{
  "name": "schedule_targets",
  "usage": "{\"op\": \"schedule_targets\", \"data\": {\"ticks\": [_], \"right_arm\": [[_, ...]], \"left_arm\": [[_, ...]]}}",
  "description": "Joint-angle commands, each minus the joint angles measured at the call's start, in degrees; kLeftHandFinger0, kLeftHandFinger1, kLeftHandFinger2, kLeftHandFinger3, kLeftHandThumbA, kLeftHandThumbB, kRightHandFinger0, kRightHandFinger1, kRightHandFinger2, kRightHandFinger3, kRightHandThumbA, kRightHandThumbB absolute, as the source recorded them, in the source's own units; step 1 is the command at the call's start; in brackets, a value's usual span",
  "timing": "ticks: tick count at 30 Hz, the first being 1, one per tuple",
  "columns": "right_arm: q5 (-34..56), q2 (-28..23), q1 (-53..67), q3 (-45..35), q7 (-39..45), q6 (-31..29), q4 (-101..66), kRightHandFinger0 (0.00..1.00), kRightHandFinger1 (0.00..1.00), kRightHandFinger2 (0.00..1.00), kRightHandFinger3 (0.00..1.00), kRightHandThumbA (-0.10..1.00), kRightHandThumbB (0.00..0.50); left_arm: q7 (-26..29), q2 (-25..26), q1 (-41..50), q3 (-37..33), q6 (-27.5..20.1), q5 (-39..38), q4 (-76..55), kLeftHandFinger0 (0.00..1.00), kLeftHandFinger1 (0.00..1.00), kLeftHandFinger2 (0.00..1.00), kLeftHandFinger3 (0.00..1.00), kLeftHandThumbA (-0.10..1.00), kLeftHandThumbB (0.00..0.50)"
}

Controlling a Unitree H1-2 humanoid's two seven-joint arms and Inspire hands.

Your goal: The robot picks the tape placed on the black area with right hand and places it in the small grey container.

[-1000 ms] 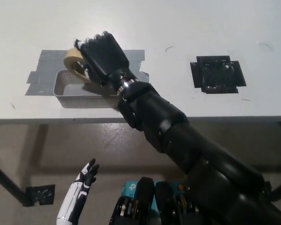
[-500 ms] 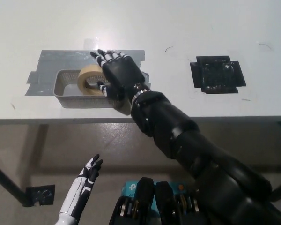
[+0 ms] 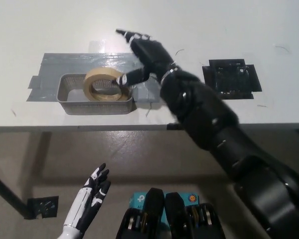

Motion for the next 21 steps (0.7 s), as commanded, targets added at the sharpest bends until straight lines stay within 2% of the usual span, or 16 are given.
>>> {"op": "schedule_targets", "data": {"ticks": [1,3,7,9,11,13,14,17,20,21], "right_arm": [[39.19,-9.55,-5.30,-17.83,30.86,21.18,-37.06,1.00,1.00,1.00,1.00,0.87,0.500],[43.78,-10.86,-3.15,-20.98,30.25,24.72,-43.53,1.00,1.00,1.00,1.00,0.84,0.500],[48.47,-16.12,6.03,-23.64,28.59,25.53,-58.58,1.00,1.00,1.00,1.00,1.00,0.486],[50.36,-19.14,12.33,-24.78,28.28,25.37,-65.04,1.00,1.00,1.00,1.00,1.00,0.486],[51.36,-21.45,19.77,-25.66,27.15,21.64,-70.06,1.00,1.00,1.00,1.00,1.00,0.418],[51.77,-23.03,24.18,-25.96,27.05,19.13,-71.90,1.00,1.00,1.00,1.00,1.00,0.425],[51.33,-23.79,26.78,-26.33,26.56,18.62,-73.22,1.00,1.00,1.00,1.00,1.00,0.448],[54.03,-24.33,37.25,-28.08,24.79,16.10,-77.51,1.00,1.00,1.00,1.00,1.00,0.419],[55.59,-23.50,42.10,-28.15,24.03,12.57,-77.71,1.00,1.00,1.00,1.00,1.00,0.359],[55.77,-22.87,43.44,-27.94,23.57,11.83,-77.69,1.00,1.00,1.00,1.00,1.00,0.359]], "left_arm": [[-0.20,1.03,-1.99,0.71,-0.76,0.19,-1.32,1.00,1.00,1.00,1.00,0.93,0.031],[-0.13,1.10,-2.14,0.82,-0.61,0.28,-1.37,1.00,1.00,1.00,1.00,0.95,0.052],[0.38,1.26,-2.87,1.55,-0.47,0.23,-1.37,1.00,1.00,1.00,1.00,0.97,0.076],[0.38,1.58,-3.53,1.98,-0.92,-0.13,-0.88,1.00,1.00,1.00,1.00,0.99,0.083],[0.90,1.49,-4.51,2.45,-1.54,-0.19,0.02,1.00,1.00,1.00,1.00,1.00,0.096],[1.06,1.47,-5.81,2.82,-1.33,-0.38,0.48,1.00,1.00,1.00,1.00,1.00,0.094],[1.06,1.37,-6.65,2.96,-1.10,-0.59,0.84,1.00,1.00,1.00,1.00,1.00,0.100],[1.04,1.11,-8.81,3.35,-0.61,-1.09,1.81,1.00,1.00,1.00,1.00,1.00,0.098],[0.98,1.19,-11.21,3.61,-0.02,-1.23,2.74,1.00,1.00,1.00,1.00,1.00,0.091],[0.95,1.16,-11.74,3.73,0.27,-1.41,2.95,1.00,1.00,1.00,1.00,1.00,0.092]]}}
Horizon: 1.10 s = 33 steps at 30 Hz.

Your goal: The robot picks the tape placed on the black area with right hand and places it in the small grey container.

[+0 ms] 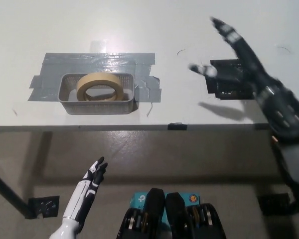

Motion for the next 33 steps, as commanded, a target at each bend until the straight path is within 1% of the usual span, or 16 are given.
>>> {"op": "schedule_targets", "data": {"ticks": [1,2,4,5,7,8,9,10,12,14,16,17,21,23,27,33], "right_arm": [[35.45,-5.85,16.37,-10.79,11.26,2.32,-34.32,1.00,1.00,1.00,1.00,1.00,0.324],[35.93,-5.41,17.49,-10.62,11.43,2.41,-34.02,1.00,1.00,1.00,1.00,1.00,0.312],[39.30,-3.05,20.39,-10.74,12.75,1.15,-31.10,1.00,1.00,1.00,1.00,1.00,0.231],[40.55,-1.44,21.11,-11.20,13.13,0.88,-28.77,1.00,1.00,1.00,1.00,1.00,0.223],[39.07,1.12,22.21,-11.01,11.79,0.27,-26.20,1.00,1.00,1.00,1.00,1.00,0.220],[37.57,3.32,23.05,-10.90,10.49,-0.43,-23.87,1.00,1.00,1.00,1.00,1.00,0.203],[37.39,3.86,23.53,-10.94,10.18,-0.59,-23.53,1.00,1.00,1.00,1.00,1.00,0.197],[35.97,4.85,24.07,-10.79,9.53,-1.50,-21.85,1.00,1.00,1.00,1.00,1.00,0.179],[35.51,7.53,24.84,-10.83,9.47,-2.87,-17.42,1.00,1.00,1.00,1.00,0.93,0.118],[33.74,9.37,25.38,-10.28,9.16,-4.27,-14.46,1.00,1.00,1.00,1.00,0.93,0.099],[33.29,10.18,26.19,-10.18,8.95,-3.58,-14.56,1.00,1.00,1.00,1.00,0.93,0.106],[32.50,10.40,26.64,-10.06,8.54,-3.53,-14.70,1.00,1.00,1.00,1.00,0.93,0.122],[30.15,10.44,27.81,-9.61,8.97,-5.66,-12.62,1.00,1.00,1.00,1.00,0.91,0.103],[29.79,10.33,28.35,-9.26,9.16,-5.87,-12.20,1.00,1.00,1.00,1.00,0.92,0.102],[28.17,10.02,30.09,-7.21,9.48,-6.60,-12.30,1.00,1.00,1.00,1.00,0.95,0.100],[26.80,9.50,31.54,-5.14,9.23,-7.64,-12.01,1.00,1.00,1.00,1.00,0.94,0.106]], "left_arm": [[0.86,1.08,-8.56,2.92,0.29,-1.59,1.05,1.00,1.00,1.00,1.00,1.00,0.092],[0.98,1.03,-8.67,2.94,0.65,-1.35,0.98,1.00,1.00,1.00,1.00,1.00,0.099],[0.93,0.92,-9.09,2.88,0.51,-1.36,1.24,1.00,1.00,1.00,1.00,1.00,0.090],[1.00,0.90,-9.22,2.83,0.60,-1.16,1.33,1.00,1.00,1.00,1.00,1.00,0.097],[0.93,1.07,-8.96,2.81,0.36,-1.11,1.23,1.00,1.00,1.00,1.00,1.00,0.094],[1.02,1.06,-8.78,2.71,-0.15,-0.93,1.28,1.00,1.00,1.00,1.00,1.00,0.087],[1.05,0.98,-8.62,2.62,-0.32,-0.87,1.23,1.00,1.00,1.00,1.00,1.00,0.086],[1.12,0.77,-8.35,2.41,-0.14,-0.61,0.97,1.00,1.00,1.00,1.00,1.00,0.089],[1.10,0.72,-7.77,2.41,-0.14,-0.67,0.56,1.00,1.00,1.00,1.00,1.00,0.094],[1.19,0.88,-7.32,2.54,-0.48,-0.59,0.06,1.00,1.00,1.00,1.00,1.00,0.096],[1.02,0.97,-6.90,2.56,-1.00,-0.71,-0.18,1.00,1.00,1.00,1.00,1.00,0.090],[1.01,0.92,-6.78,2.60,-0.97,-0.71,-0.35,1.00,1.00,1.00,1.00,1.00,0.090],[0.69,0.86,-6.06,2.64,-1.29,-0.45,-0.87,1.00,1.00,1.00,1.00,1.00,0.102],[0.57,0.69,-5.40,2.73,-0.91,-0.28,-1.34,1.00,1.00,1.00,1.00,1.00,0.111],[0.13,0.67,-3.22,2.88,-0.76,-0.40,-2.47,1.00,1.00,1.00,1.00,1.00,0.102],[0.36,0.63,-1.08,2.77,-0.99,0.22,-2.93,1.00,1.00,1.00,1.00,1.00,0.106]]}}
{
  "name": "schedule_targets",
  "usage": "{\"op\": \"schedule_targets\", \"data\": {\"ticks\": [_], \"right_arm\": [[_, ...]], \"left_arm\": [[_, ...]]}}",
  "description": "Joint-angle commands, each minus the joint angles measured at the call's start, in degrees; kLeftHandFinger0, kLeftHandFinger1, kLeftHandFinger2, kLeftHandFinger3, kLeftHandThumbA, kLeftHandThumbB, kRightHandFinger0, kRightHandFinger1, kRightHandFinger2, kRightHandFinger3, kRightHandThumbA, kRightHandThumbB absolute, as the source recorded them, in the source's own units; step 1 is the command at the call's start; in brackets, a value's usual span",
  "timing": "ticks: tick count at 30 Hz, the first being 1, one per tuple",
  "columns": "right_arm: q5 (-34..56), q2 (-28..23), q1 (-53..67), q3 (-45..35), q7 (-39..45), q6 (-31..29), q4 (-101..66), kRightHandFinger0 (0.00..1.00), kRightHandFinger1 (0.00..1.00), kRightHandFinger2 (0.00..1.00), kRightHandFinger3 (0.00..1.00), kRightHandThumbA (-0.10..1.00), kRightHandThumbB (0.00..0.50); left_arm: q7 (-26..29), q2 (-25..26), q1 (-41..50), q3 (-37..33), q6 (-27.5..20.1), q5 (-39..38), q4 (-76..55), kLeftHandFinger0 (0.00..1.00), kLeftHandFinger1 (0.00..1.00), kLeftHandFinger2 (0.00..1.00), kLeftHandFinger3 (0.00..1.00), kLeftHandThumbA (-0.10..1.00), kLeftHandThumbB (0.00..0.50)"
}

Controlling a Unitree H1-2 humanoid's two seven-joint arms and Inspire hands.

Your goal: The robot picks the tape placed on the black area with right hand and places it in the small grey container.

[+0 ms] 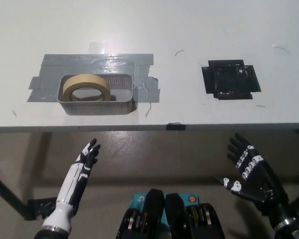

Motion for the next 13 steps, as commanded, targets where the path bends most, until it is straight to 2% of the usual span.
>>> {"op": "schedule_targets", "data": {"ticks": [1,8,13], "right_arm": [[0.86,-0.39,0.04,1.06,1.34,-3.93,-0.54,1.00,1.00,1.00,1.00,0.94,0.106],[0.24,-1.16,0.14,2.33,1.09,-4.21,0.25,1.00,1.00,1.00,1.00,0.93,0.142],[-0.21,-1.26,0.14,2.78,0.67,-4.51,0.49,1.00,1.00,1.00,1.00,0.89,0.144]], "left_arm": [[0.36,0.56,0.73,0.22,-0.91,0.27,-2.01,1.00,1.00,1.00,1.00,1.00,0.105],[0.92,0.03,1.64,0.49,-1.29,0.25,-1.80,1.00,1.00,1.00,1.00,1.00,0.105],[0.95,0.11,2.21,0.63,-1.15,0.35,-1.97,1.00,1.00,1.00,1.00,1.00,0.098]]}}
